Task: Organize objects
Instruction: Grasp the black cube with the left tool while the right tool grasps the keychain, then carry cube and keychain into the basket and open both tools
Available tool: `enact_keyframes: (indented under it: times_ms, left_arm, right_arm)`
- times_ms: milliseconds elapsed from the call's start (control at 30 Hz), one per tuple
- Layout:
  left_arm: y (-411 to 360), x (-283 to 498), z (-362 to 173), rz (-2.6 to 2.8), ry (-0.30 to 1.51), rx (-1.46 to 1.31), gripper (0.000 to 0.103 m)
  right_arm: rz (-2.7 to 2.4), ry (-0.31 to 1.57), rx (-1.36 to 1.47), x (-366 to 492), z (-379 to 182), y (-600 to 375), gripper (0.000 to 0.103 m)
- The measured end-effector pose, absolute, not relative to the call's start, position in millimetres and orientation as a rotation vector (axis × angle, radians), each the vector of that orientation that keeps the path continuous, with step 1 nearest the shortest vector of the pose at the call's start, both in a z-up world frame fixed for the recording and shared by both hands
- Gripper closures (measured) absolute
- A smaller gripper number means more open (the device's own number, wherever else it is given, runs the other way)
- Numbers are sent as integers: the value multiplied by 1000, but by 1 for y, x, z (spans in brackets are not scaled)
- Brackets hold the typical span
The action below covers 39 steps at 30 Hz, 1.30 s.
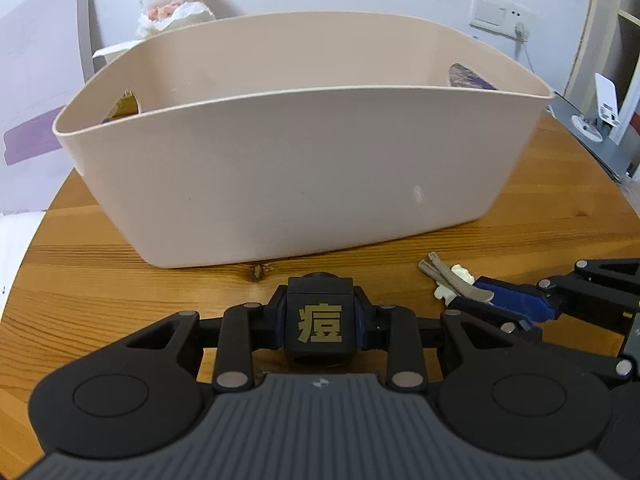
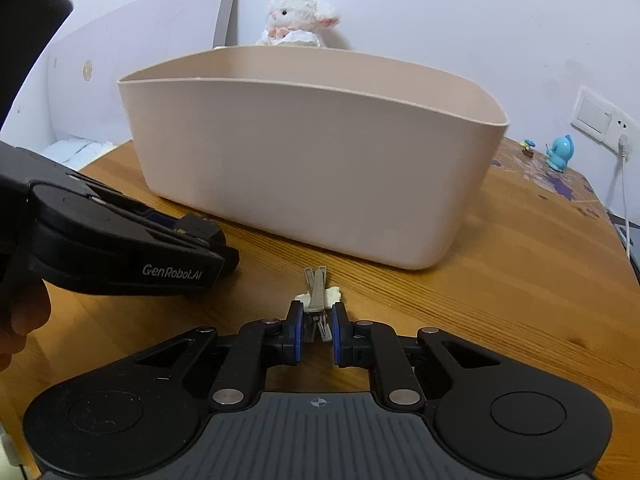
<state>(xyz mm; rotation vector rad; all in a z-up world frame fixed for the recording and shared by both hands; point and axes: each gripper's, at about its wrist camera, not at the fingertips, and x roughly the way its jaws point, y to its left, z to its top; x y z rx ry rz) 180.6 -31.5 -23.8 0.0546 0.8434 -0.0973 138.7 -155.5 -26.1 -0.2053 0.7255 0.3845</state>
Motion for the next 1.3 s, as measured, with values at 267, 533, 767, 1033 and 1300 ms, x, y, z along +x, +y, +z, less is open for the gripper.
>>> enact_keyframes:
  times_ms: [267,533,767,1033,1300]
  left_arm:
    - [-32,149,1,-109,777,87,69]
    - [-25,125,34,-107,696,102,69]
    - [-15,127,67,-98,618,103,69]
    - [-8,157,92,-80,569,109,69]
    - [-1,217,84,-51,616,102,69]
  right_arm:
    - [402,647,-185,106,8,-163,89]
    - [422,547,-159,90,45,-167,89]
    - [428,463,-133,91,75,-170,89]
    - [409,401,-92,122,100,-169,89]
    - [361,414,-76,174,100,-161,89]
